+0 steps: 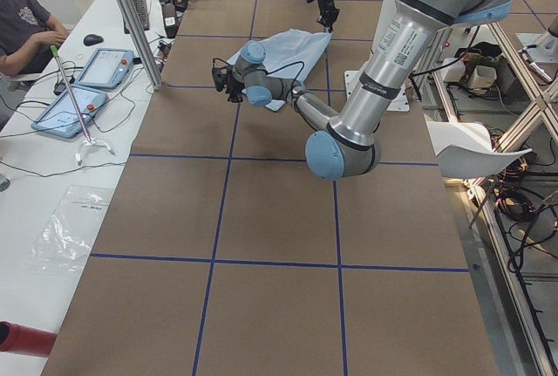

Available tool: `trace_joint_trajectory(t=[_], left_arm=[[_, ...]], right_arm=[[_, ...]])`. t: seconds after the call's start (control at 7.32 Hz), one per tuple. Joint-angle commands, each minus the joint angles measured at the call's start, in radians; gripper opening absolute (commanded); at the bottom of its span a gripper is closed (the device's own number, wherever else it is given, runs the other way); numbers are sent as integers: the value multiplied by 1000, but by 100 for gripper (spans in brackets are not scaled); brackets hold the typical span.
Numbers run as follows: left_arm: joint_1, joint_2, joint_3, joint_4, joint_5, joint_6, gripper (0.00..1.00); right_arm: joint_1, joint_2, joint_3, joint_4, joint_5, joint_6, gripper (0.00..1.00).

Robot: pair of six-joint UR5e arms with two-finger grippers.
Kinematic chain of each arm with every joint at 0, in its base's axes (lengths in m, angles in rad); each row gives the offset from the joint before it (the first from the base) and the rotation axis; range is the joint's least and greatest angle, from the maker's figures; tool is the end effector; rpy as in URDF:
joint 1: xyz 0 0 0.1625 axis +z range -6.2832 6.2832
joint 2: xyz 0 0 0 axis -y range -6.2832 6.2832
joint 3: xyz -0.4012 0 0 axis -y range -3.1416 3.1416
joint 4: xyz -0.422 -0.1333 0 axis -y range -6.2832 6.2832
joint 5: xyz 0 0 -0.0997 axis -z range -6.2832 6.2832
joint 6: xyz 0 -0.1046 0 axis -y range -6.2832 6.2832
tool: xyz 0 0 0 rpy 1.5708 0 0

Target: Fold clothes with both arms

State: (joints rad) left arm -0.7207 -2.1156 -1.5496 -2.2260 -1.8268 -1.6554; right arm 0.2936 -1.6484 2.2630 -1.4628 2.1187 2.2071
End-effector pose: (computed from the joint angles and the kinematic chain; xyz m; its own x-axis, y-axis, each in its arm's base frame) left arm 0.4592 -0.5455 0.2411 0.2469 -0.3257 -0.9127 0.4852 0.8568 -0.1745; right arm -0.4055 -0.2049 0.3202 0.6266 0.7194 0.2997 -0.3601 0.6084 -0.7072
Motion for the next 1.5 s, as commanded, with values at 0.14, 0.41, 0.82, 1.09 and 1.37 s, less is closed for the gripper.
trace_joint_trajectory(t=[0.14,0.41,0.82,1.09,1.37], left_arm=[[139,65,-161,67,-10,-203,54],[245,63,-190,143,-8,-276,83],[317,65,-184,170,-6,-319,83],[333,55,-143,172,-6,-314,78],[334,42,-122,174,30,-304,72]], right_arm=[[-188,-14,15,-5,-8,85,100],[-15,4,7,-5,-74,82,100],[331,215,-133,-5,-146,-276,100],[433,269,-209,6,-161,-376,100],[446,271,-235,6,-161,-399,100]])
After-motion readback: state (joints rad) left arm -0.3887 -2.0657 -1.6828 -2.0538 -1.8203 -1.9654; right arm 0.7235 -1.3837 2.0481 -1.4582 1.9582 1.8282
